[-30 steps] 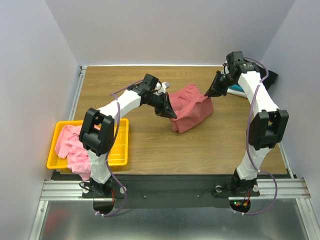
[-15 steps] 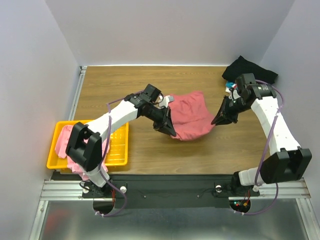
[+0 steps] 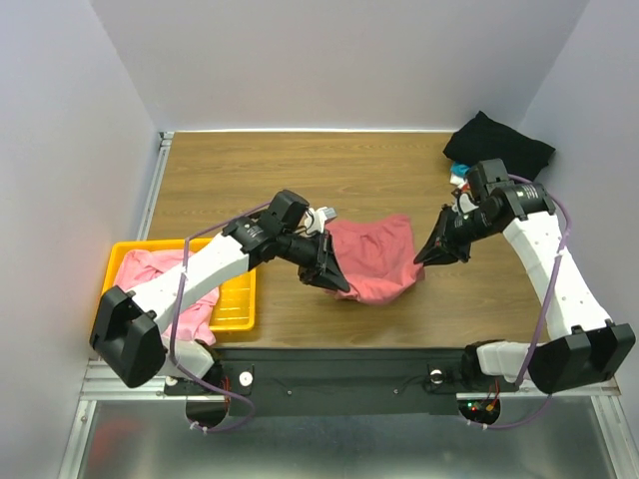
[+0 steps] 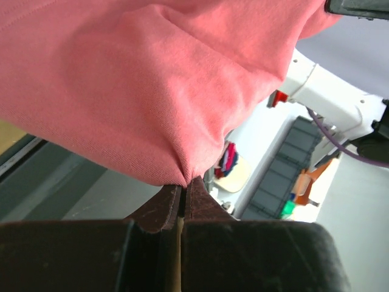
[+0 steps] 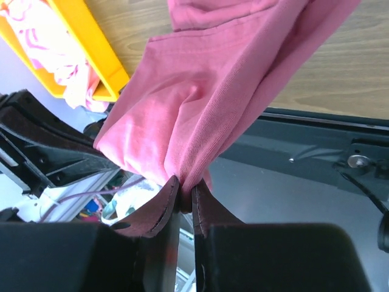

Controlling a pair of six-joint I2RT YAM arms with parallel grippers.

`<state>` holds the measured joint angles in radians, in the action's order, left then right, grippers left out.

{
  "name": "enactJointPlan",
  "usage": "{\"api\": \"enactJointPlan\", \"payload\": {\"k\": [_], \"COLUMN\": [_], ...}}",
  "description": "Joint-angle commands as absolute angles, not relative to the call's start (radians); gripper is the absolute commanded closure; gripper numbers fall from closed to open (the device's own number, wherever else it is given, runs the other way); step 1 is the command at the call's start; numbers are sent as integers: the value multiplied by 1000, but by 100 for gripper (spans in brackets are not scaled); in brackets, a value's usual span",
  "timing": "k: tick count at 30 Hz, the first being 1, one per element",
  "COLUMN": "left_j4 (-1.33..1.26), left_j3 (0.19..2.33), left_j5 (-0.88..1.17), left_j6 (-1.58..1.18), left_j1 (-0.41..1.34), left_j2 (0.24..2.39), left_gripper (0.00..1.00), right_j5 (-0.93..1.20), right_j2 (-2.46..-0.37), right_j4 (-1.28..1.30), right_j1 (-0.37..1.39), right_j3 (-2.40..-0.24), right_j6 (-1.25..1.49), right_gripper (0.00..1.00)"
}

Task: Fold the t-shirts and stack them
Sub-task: Fold the tshirt

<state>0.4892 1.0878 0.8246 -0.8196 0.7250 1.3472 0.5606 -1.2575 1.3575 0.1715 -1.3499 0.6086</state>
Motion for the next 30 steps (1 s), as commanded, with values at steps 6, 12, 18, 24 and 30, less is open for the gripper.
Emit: {"api": "enactJointPlan", "payload": {"k": [6,12,18,24,30], "left_j4": [295,298,295,278,255], "left_j3": [1074,1112,1178,1212,1218], "left_j5": [851,864,893,911,928], "left_j6": [-848,-779,-744,-738,-726], "left_j1": [707,641,609,559,511], "left_j2": [1420,1502,1577,1623,1669], "left_gripper": [100,100,100,100,100], "right_j5": [463,462,451,449,433], "right_j2": [-1379,-1433,-1499,-1615,-1727], "right_j4": [1315,1189,1141,1086,1055], "right_j1": [176,176,175,173,170], "right_j3": [-1476,-1451,-1524,-1603,-1698], "right_j6": [587,609,607,597,569], "right_gripper": [100,100,99,100,100]}}
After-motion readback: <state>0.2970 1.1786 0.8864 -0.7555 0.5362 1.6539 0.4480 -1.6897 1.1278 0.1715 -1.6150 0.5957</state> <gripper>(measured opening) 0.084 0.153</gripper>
